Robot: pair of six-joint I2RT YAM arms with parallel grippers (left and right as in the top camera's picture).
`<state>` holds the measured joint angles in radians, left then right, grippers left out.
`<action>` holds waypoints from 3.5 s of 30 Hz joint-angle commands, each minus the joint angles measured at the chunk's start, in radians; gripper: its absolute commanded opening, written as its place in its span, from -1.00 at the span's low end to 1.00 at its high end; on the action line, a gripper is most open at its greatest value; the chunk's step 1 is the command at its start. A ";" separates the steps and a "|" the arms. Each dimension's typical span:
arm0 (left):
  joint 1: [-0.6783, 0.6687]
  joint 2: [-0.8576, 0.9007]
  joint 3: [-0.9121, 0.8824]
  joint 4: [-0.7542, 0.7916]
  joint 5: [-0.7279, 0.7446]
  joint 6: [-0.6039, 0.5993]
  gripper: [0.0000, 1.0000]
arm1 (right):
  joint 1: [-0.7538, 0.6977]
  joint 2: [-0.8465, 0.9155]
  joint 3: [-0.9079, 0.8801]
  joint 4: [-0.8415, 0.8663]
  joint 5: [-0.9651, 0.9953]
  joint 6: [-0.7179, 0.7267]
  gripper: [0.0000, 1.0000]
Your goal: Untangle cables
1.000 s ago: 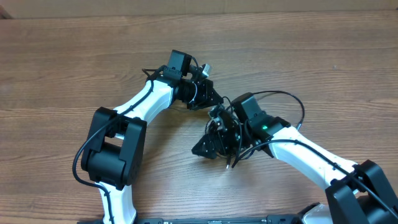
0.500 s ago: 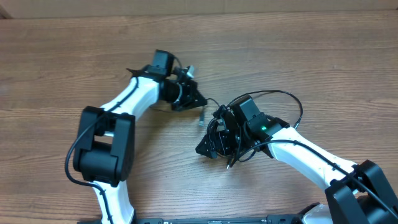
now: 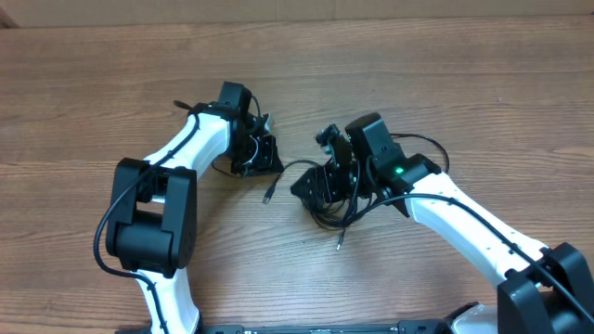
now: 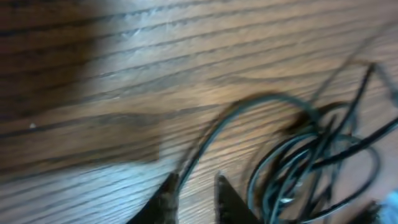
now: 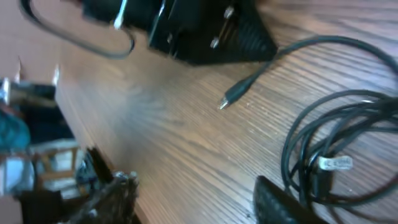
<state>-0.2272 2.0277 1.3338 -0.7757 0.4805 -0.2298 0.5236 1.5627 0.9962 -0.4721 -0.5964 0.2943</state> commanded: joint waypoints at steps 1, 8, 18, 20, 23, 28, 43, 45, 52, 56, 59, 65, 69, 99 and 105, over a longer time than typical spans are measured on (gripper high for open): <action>-0.010 0.013 0.010 -0.013 -0.095 0.017 -0.03 | -0.004 0.003 0.011 -0.038 0.120 0.025 -0.31; -0.016 0.013 0.010 -0.036 -0.028 0.029 0.21 | -0.002 0.003 -0.012 -0.184 0.442 0.110 -0.62; -0.127 0.013 0.010 -0.062 0.051 0.058 0.26 | -0.080 0.004 -0.034 -0.301 0.678 0.155 -0.62; -0.161 0.013 0.010 -0.054 0.042 0.057 0.31 | -0.112 0.004 -0.034 -0.303 0.678 0.155 -0.62; -0.209 0.013 0.010 -0.033 -0.012 0.028 0.44 | -0.161 0.004 -0.034 -0.303 0.677 0.154 -0.62; -0.274 0.013 0.010 -0.026 -0.152 -0.107 0.47 | -0.218 0.004 -0.034 -0.322 0.666 0.154 -0.62; -0.318 0.012 0.214 -0.275 -0.406 -0.182 0.71 | -0.237 0.004 -0.035 -0.315 0.666 0.151 -0.58; -0.331 0.012 0.219 -0.256 -0.320 -0.182 0.45 | -0.237 0.004 -0.035 -0.308 0.666 0.151 -0.56; -0.382 0.013 0.174 -0.197 -0.298 -0.275 0.20 | -0.239 0.004 -0.035 -0.305 0.675 0.151 -0.53; -0.410 0.013 0.123 -0.151 -0.308 -0.307 0.19 | -0.239 0.004 -0.035 -0.311 0.686 0.150 -0.51; -0.424 0.013 0.071 -0.086 -0.333 -0.335 0.06 | -0.239 0.004 -0.035 -0.312 0.686 0.150 -0.51; -0.428 0.013 -0.028 0.049 -0.386 -0.359 -0.57 | -0.239 0.004 -0.035 -0.317 0.685 0.150 -0.50; -0.414 0.009 -0.011 0.042 -0.358 -0.314 -0.92 | -0.239 0.004 -0.035 -0.326 0.682 0.150 -0.50; -0.347 -0.282 0.531 -0.275 -0.585 -0.027 -0.91 | -0.239 0.004 -0.035 -0.320 0.475 0.042 1.00; -0.347 -0.282 0.531 -0.311 -0.604 -0.028 -0.89 | -0.239 0.004 -0.035 -0.320 0.579 0.106 0.99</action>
<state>-0.5961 1.7824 1.8133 -1.0927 -0.0067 -0.2802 0.2867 1.5623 0.9821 -0.7666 -0.1951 0.3660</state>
